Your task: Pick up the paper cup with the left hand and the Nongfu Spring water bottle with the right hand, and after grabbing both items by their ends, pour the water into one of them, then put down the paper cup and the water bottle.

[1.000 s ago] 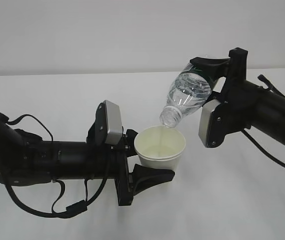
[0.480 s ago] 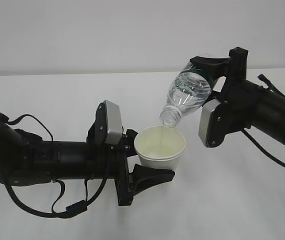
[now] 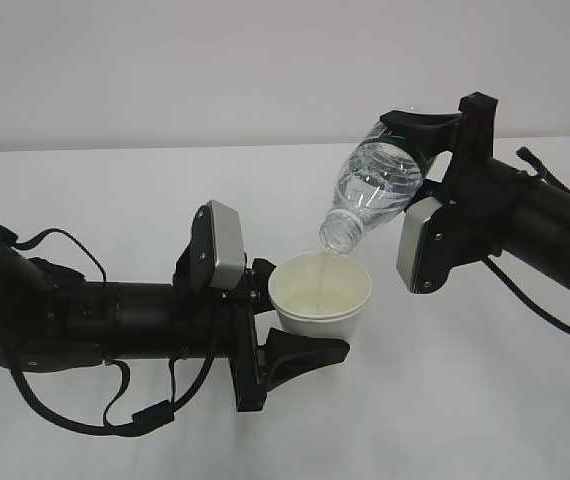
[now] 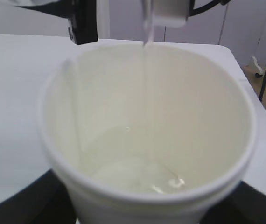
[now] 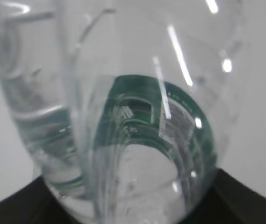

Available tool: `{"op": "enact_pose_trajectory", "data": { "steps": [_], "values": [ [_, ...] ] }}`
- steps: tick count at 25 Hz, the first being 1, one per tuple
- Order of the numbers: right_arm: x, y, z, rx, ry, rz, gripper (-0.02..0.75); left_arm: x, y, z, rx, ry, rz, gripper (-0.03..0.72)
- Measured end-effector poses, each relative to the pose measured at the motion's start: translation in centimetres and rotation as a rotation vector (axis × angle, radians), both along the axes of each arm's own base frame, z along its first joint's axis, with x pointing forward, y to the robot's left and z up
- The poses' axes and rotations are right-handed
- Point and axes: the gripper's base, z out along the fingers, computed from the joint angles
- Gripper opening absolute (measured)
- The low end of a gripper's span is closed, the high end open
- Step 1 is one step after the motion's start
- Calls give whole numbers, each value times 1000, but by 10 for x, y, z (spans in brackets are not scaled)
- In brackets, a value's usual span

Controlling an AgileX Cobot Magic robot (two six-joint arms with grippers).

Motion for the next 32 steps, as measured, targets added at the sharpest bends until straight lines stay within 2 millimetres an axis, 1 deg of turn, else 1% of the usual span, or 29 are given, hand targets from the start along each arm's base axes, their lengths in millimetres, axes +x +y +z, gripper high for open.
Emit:
{"op": "enact_pose_trajectory", "data": {
  "steps": [32],
  "values": [
    [0, 0, 1, 5, -8, 4, 458, -1, 0, 0, 6, -3, -17, 484]
  ]
}}
